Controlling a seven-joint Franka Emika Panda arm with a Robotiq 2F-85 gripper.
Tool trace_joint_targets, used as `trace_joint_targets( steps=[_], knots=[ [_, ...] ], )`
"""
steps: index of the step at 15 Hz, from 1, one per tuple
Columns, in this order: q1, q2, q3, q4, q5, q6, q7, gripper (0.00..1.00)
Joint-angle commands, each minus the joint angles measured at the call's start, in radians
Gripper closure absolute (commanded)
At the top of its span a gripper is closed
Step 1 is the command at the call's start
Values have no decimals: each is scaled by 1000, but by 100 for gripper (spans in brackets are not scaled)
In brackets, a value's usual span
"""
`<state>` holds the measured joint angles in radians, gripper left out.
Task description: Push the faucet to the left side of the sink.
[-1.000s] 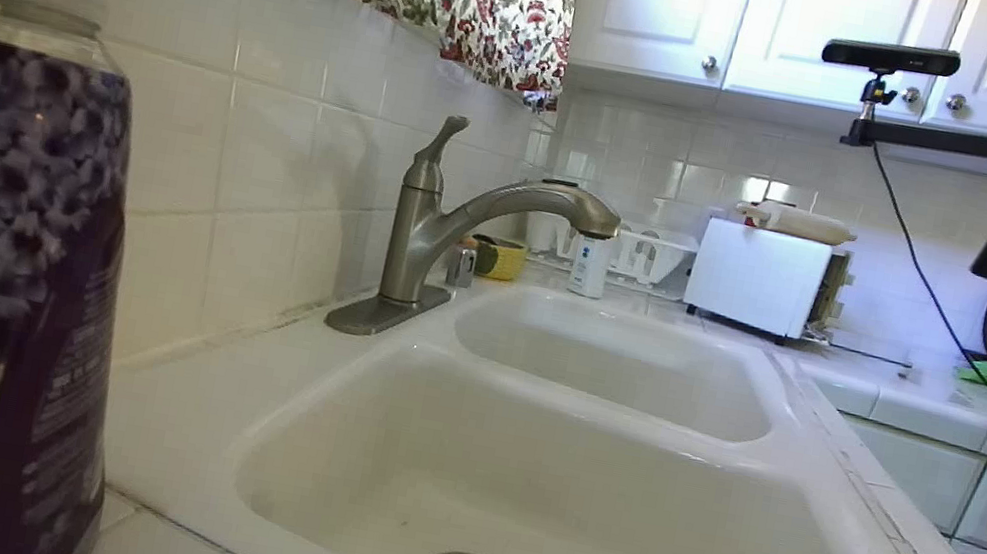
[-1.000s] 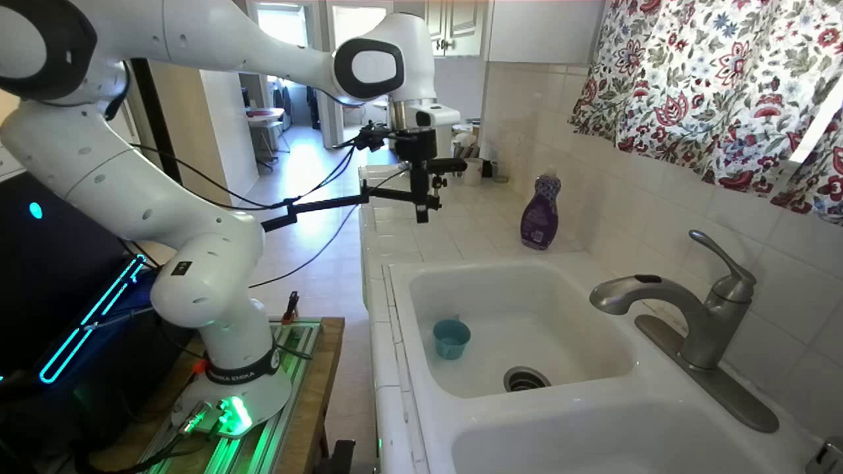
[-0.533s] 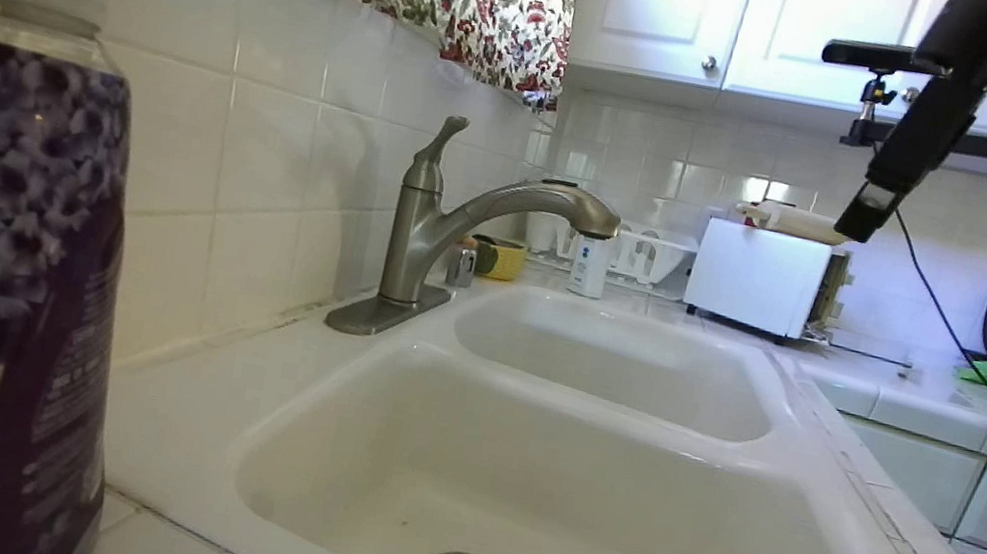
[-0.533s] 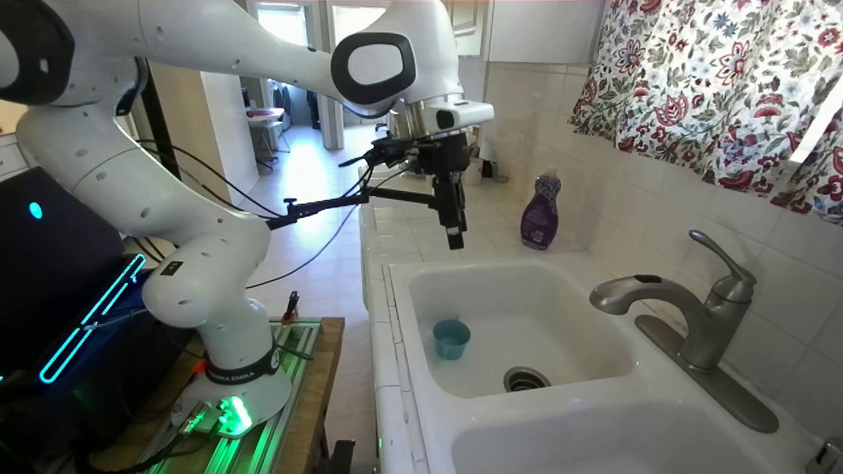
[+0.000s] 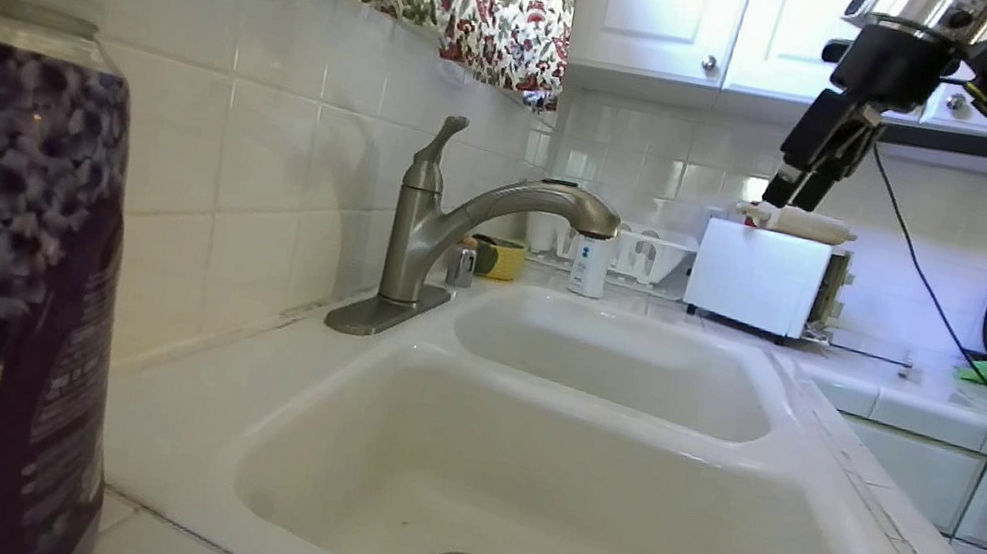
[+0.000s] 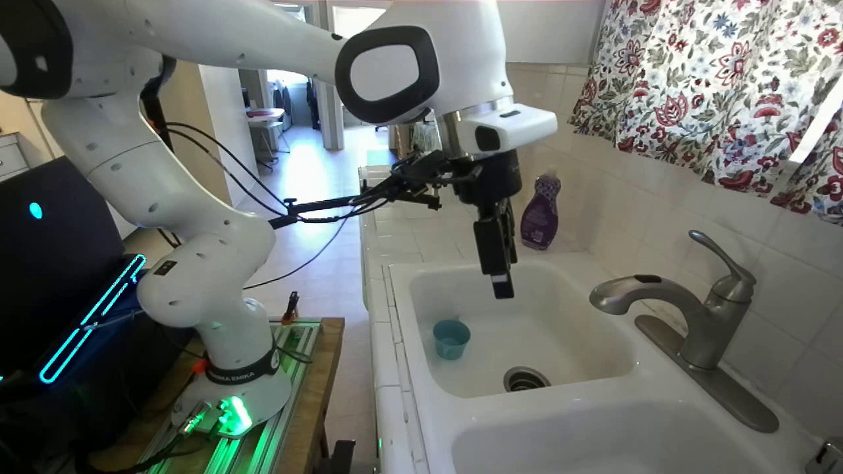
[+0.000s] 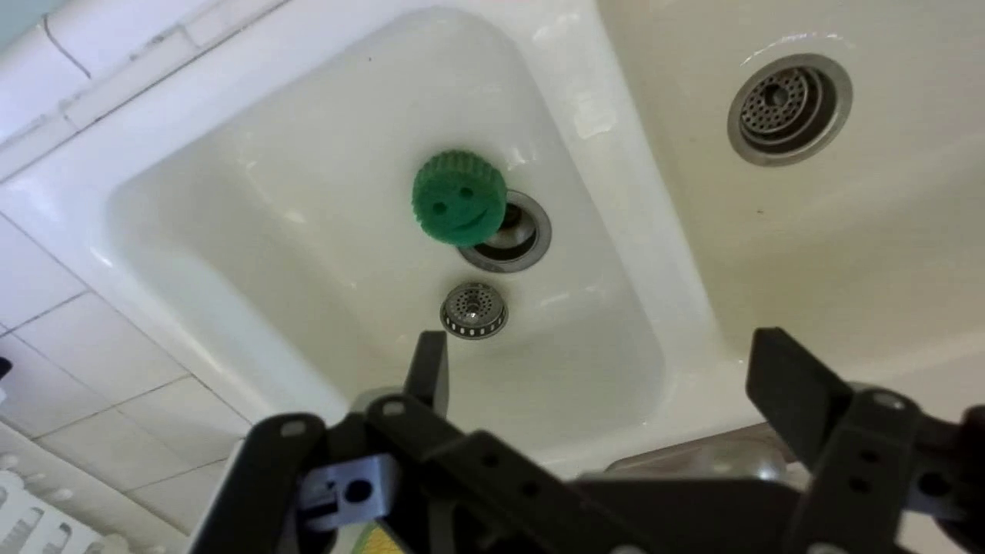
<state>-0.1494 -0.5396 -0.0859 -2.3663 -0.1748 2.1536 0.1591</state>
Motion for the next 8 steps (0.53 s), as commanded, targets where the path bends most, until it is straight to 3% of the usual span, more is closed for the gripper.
trace_joint_targets(
  steps=[1,8],
  knots=[
    [-11,28,-8,30,10,3,-22,0],
    [-13,46,-8,42,9,3,-27,0]
  ],
)
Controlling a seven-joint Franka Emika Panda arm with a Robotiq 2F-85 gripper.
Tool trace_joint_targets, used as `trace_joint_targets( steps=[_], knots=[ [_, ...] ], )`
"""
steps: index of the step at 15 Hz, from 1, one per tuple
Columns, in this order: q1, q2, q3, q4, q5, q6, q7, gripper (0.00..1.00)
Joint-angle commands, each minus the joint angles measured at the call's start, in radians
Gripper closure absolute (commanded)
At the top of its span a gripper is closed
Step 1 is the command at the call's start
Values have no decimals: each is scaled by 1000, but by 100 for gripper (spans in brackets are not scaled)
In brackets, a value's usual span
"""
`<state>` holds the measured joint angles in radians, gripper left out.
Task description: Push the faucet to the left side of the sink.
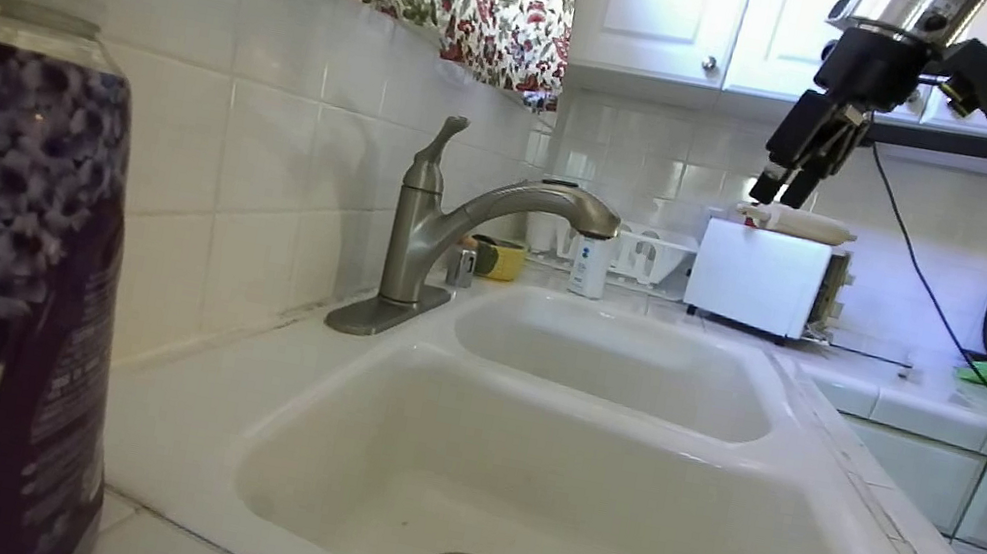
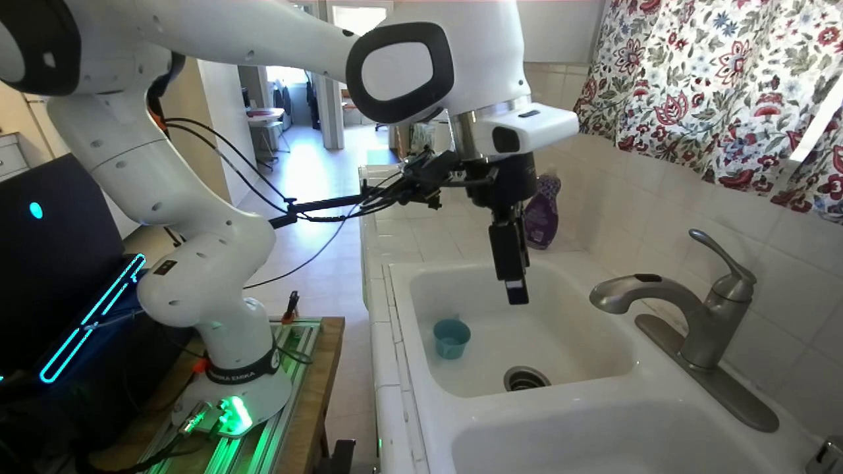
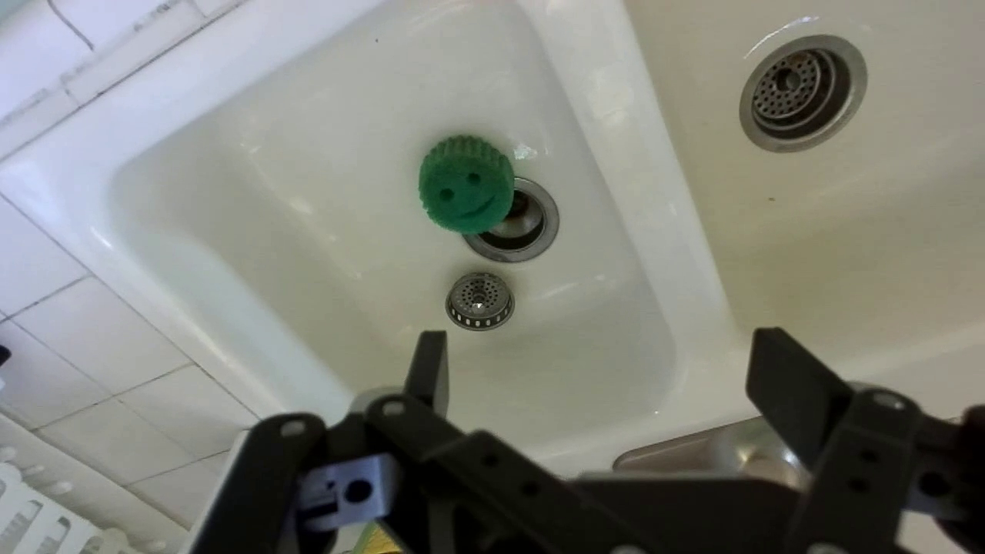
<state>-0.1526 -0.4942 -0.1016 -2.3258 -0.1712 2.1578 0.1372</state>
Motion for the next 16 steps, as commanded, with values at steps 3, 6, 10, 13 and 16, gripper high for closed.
trace_joint_targets(
  steps=[3,6,10,13,16],
  knots=[
    [-19,38,-33,44,-66,76,-144,0],
    [-8,88,-95,91,-83,168,-334,13],
    [22,157,-145,114,-33,308,-494,49],
    [24,206,-126,131,-33,345,-474,70],
    [19,243,-97,142,-56,354,-440,92]
  ],
)
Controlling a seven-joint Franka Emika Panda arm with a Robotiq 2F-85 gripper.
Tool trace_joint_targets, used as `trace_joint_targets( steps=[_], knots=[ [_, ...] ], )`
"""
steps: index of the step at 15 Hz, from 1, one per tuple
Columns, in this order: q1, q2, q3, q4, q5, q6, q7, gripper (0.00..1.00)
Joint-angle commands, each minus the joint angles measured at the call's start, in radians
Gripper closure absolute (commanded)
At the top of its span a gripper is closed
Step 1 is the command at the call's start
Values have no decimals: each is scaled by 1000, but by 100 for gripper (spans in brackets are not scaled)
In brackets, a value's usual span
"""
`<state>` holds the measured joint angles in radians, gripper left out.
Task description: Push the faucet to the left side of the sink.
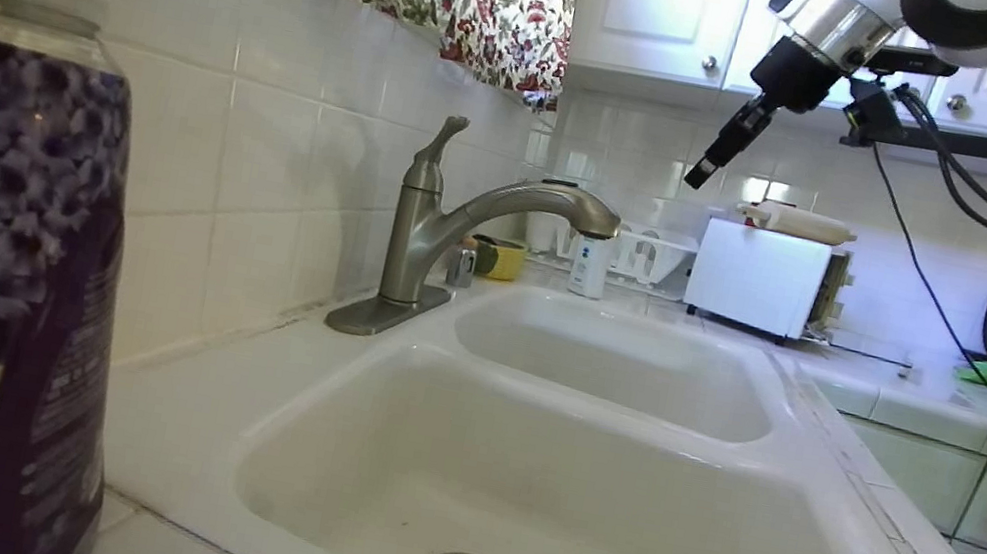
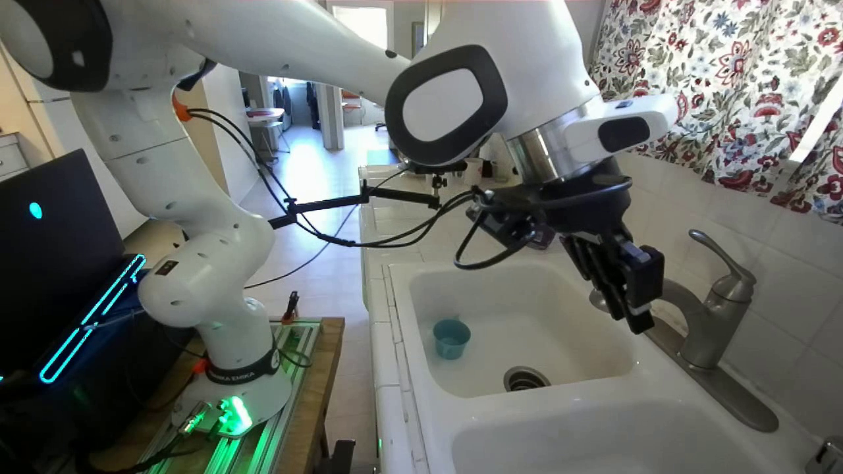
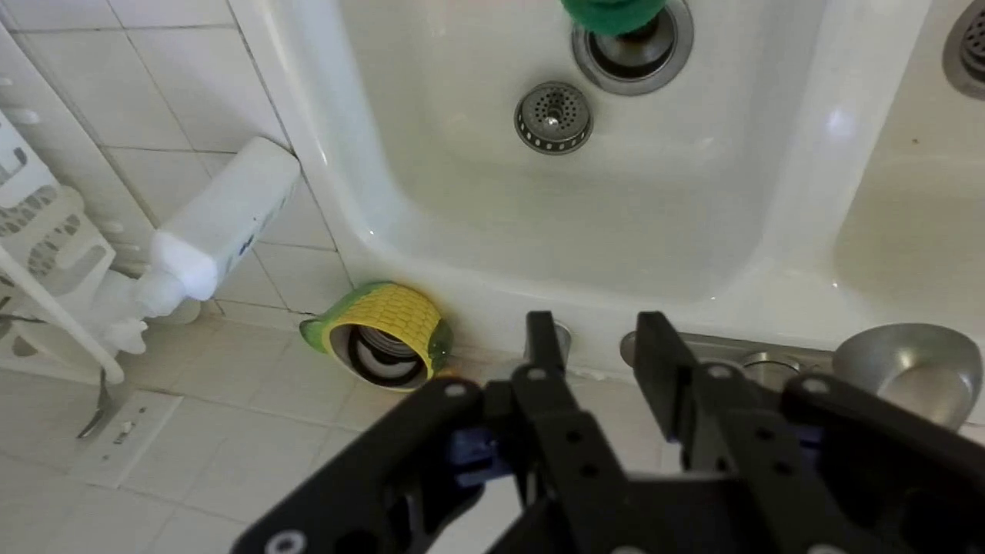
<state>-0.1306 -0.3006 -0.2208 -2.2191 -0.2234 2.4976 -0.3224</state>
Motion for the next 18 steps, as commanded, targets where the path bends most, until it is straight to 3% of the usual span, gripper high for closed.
trace_joint_targets(
  steps=[1,7,13,18],
  knots=[
    [0,58,26,38,0,16,18,98],
    [32,95,42,46,68,39,1,100],
    [95,112,37,25,274,77,-36,100],
    [115,124,41,21,350,88,-67,100]
  ],
)
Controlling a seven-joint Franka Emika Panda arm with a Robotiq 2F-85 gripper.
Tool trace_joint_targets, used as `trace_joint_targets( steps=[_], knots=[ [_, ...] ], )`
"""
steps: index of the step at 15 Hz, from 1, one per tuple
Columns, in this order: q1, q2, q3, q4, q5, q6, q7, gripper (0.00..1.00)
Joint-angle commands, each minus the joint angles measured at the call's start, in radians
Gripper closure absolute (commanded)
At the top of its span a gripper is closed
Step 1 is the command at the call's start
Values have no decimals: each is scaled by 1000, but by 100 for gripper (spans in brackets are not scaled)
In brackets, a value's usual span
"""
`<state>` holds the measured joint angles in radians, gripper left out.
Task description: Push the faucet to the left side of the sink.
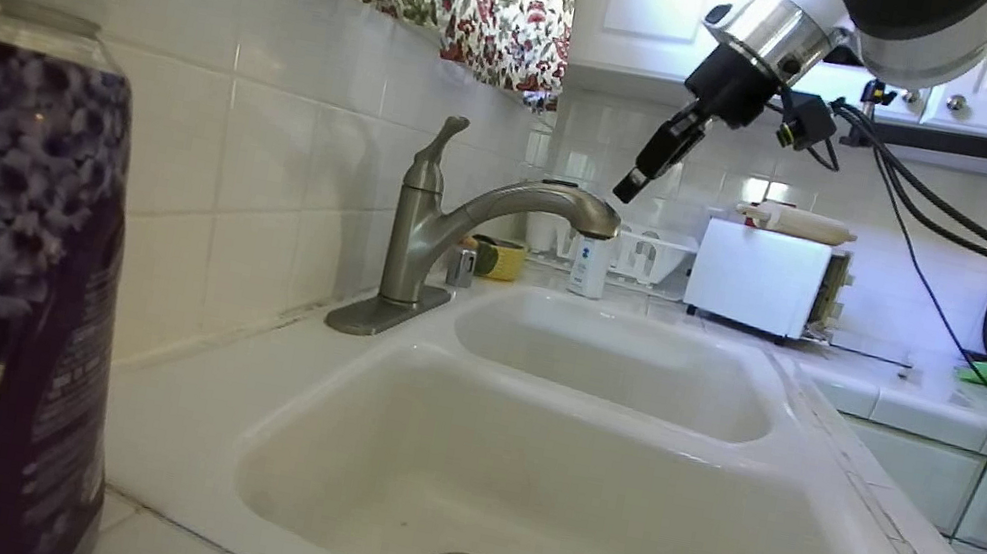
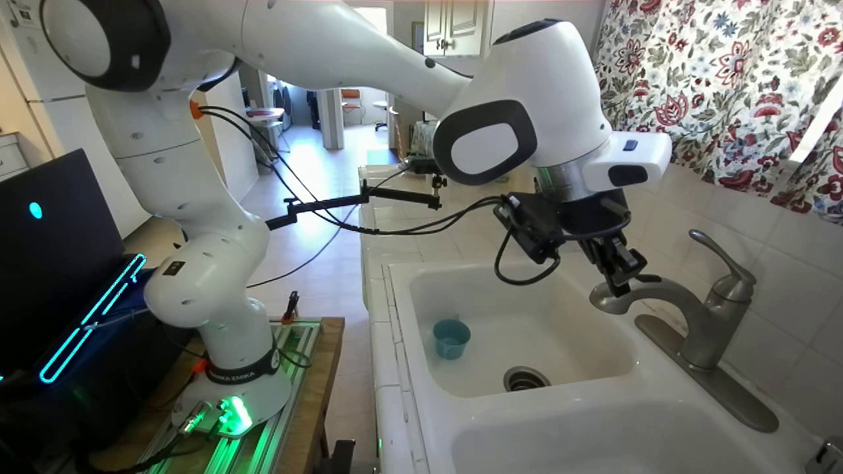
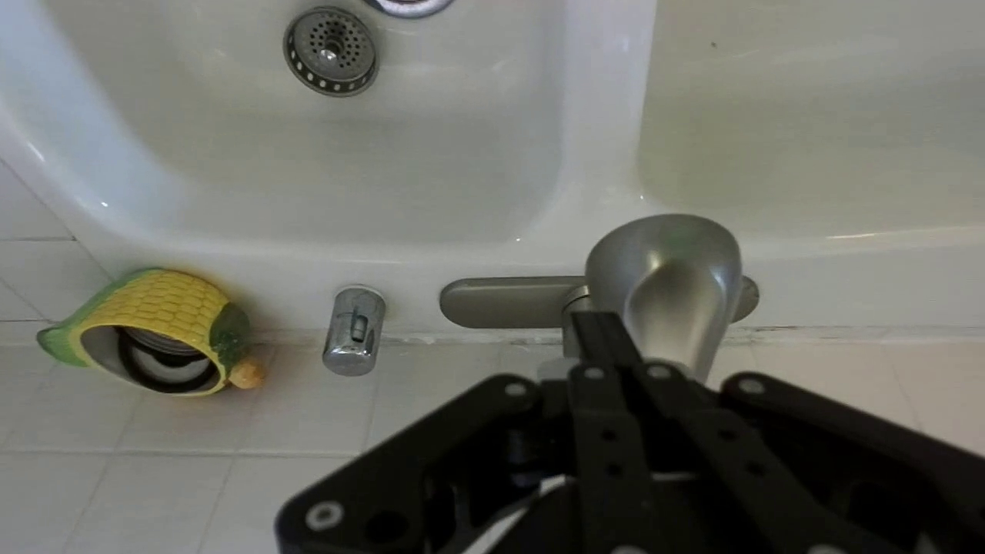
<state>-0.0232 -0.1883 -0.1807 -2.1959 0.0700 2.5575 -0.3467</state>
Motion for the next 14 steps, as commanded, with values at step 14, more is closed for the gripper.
trace_joint_targets(
  steps=[14],
  knots=[
    [32,67,-10,-32,86,233,-173,100]
  ],
)
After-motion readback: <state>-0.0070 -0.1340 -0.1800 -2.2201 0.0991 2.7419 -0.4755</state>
